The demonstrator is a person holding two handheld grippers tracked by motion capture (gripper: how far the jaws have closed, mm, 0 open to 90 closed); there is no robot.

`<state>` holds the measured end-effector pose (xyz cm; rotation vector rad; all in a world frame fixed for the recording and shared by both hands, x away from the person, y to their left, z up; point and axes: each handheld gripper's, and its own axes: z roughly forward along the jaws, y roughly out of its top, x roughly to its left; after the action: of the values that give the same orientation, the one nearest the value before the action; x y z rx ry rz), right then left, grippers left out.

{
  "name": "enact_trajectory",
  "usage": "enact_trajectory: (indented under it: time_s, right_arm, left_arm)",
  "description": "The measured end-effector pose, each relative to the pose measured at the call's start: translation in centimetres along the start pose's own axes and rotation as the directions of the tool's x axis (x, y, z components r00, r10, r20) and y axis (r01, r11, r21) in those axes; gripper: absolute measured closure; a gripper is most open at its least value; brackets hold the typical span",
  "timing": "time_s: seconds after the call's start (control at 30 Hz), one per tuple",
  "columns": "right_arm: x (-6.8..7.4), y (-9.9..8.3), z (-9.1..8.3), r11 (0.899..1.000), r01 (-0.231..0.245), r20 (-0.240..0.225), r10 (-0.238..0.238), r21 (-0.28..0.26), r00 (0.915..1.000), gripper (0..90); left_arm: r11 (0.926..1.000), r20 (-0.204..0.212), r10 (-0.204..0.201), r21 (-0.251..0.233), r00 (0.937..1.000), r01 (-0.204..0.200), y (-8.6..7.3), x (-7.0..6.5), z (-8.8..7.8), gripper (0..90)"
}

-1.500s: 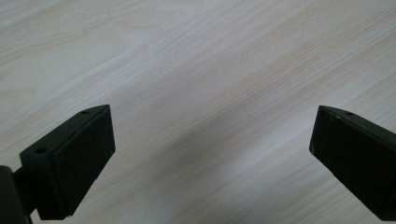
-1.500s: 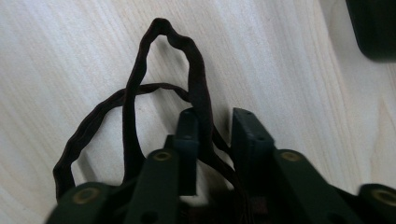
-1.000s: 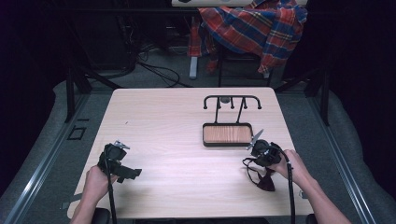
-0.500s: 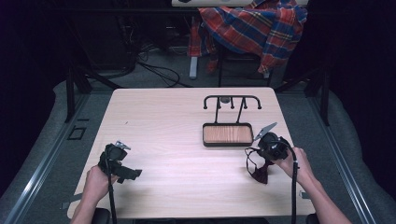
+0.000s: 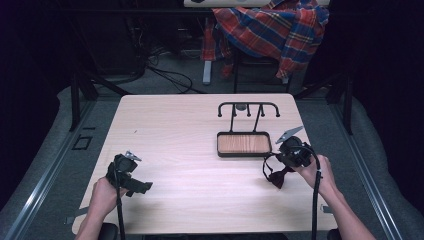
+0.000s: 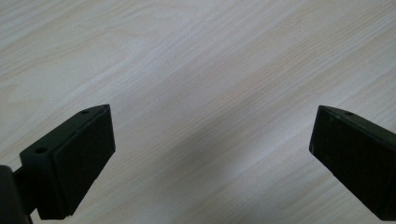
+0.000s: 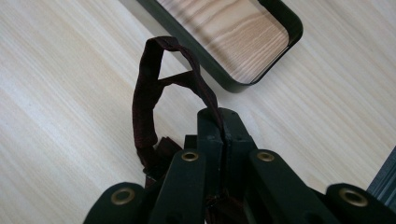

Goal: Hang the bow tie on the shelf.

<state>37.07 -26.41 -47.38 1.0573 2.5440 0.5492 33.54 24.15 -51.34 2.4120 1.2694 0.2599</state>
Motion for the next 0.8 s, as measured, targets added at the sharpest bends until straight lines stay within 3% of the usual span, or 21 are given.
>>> enact_trajectory:
  time_s: [0.8]
  right_arm:
    - [-2.0, 1.3, -2.1, 0.993, -0.078, 0.020, 0.080, -0.094, 0.9966, 88.2]
  left_arm:
    - [0.9997, -0.004, 0.022, 0.011, 0.9997, -0.022, 0.0, -0.3, 0.2, 0.4]
